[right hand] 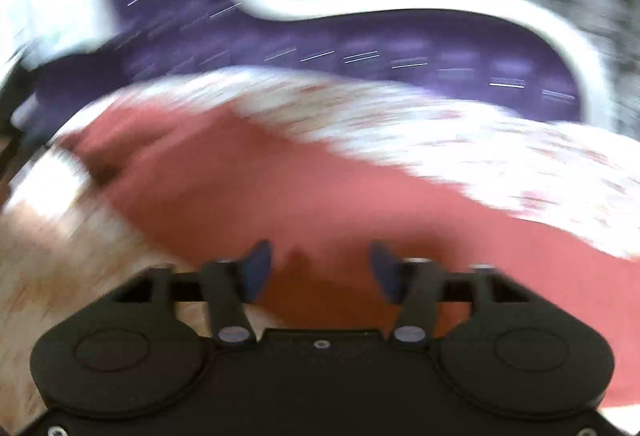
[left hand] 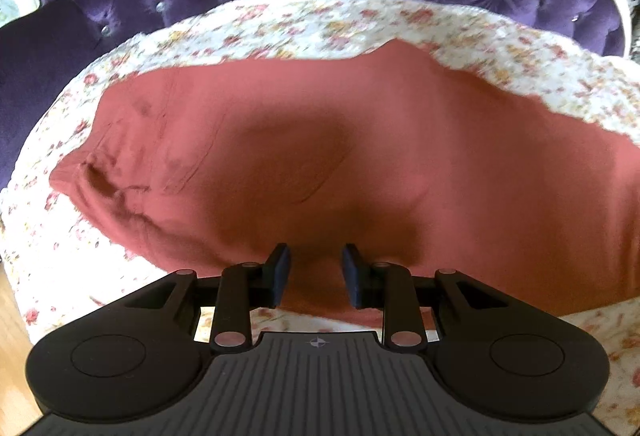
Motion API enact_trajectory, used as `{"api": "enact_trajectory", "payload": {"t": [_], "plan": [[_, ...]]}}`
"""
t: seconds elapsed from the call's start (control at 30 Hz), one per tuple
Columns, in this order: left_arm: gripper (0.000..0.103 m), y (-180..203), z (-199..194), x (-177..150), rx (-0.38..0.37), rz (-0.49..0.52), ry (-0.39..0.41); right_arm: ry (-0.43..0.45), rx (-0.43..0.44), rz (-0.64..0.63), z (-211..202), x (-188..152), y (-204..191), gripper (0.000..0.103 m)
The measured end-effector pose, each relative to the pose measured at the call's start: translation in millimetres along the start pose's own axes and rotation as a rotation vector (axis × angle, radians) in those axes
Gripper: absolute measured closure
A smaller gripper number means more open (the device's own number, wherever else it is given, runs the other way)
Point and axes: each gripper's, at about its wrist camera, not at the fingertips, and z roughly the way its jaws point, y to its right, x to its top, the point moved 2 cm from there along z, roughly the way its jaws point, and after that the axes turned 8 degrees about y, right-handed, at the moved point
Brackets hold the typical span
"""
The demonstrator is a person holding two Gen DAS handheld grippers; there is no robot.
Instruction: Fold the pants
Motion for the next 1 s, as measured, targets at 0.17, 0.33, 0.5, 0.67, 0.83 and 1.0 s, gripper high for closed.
{"api": "enact_trajectory", "payload": {"t": [0.17,0.33,0.5,0.67,0.83,1.0], "plan": [[0.075,32,-7,11,-0.047,0.045,0.03,0.028,-0.314,0.269,-28,-5,125,0.037],[0.075,58,1,11,-0.077,0.075,0.02,0.015,-0.484,0.371,-48,-21,206,0.036],[0.075,70,10,6,-0.036,0.113,0.006,-0.027,-0.403,0.482,-42,-43,240,0.036],[0.075,70,9,6,-0.032,0.108,0.005,0.014,-0.278,0.522,-31,-49,254,0.032],[0.075,73,8,5,-0.015,0.124,0.016,0.009,-0.152,0.57,-28,-51,261,0.055],[0.075,72,7,6,-0.009,0.1,0.017,-0.029,-0.126,0.572,-21,-48,251,0.092]]}}
